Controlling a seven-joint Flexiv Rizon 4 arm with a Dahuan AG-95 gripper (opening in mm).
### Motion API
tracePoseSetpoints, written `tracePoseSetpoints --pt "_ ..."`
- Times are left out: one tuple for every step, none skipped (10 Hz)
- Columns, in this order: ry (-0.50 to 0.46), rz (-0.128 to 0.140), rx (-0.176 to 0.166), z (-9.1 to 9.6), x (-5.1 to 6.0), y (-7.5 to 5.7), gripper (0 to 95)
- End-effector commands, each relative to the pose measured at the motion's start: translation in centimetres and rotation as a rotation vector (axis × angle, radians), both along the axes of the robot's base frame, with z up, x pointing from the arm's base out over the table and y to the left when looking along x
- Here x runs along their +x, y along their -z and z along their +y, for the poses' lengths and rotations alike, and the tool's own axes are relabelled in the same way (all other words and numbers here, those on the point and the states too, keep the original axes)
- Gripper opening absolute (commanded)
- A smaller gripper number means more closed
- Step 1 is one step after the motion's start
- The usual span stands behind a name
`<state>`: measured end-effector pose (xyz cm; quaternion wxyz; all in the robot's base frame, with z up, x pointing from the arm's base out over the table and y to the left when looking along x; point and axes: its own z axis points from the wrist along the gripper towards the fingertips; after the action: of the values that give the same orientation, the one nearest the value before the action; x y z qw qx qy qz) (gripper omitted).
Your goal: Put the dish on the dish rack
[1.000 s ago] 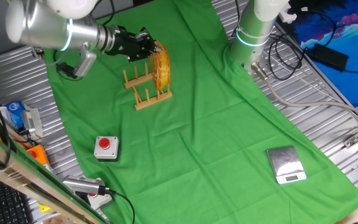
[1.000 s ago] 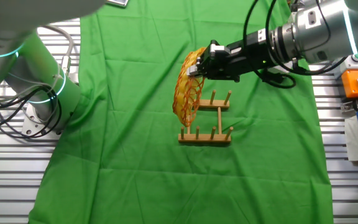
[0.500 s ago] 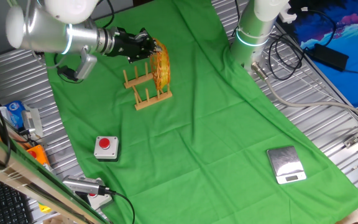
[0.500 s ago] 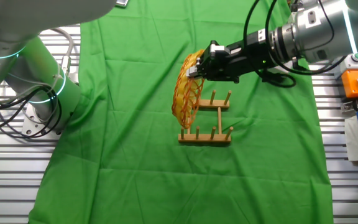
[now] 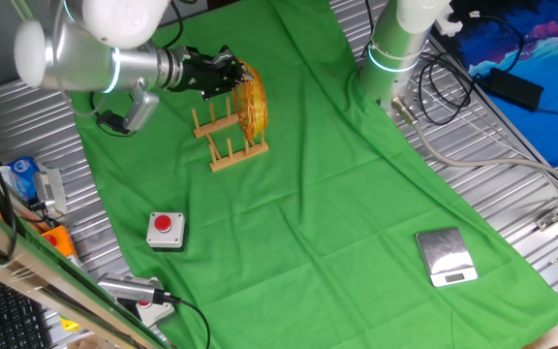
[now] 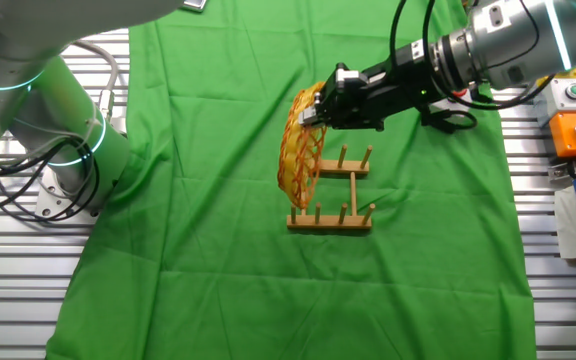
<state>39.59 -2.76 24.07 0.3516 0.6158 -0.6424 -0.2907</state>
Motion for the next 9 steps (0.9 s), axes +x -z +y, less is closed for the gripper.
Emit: tracePoseSetpoints --pt "0.004 -0.001 0.008 0.0 0.0 0.0 0.0" --pt "0.002 -0.001 0.012 -0.1 0.0 0.1 0.0" --pt "-0.003 0.000 0.022 -0.1 0.0 0.2 0.0" --pt "-0.011 0.000 0.033 -0.2 0.0 0.4 0.0" --pt "-0.024 0.000 0.053 -0.3 0.1 0.6 0.0" --pt "-0.036 0.001 0.069 -0.4 0.1 0.9 0.0" --pt "-0.048 -0.001 0.083 -0.5 0.2 1.1 0.0" --pt "-0.050 -0.001 0.086 -0.5 0.2 1.1 0.0" --pt "-0.056 -0.003 0.092 -0.5 0.2 1.1 0.0"
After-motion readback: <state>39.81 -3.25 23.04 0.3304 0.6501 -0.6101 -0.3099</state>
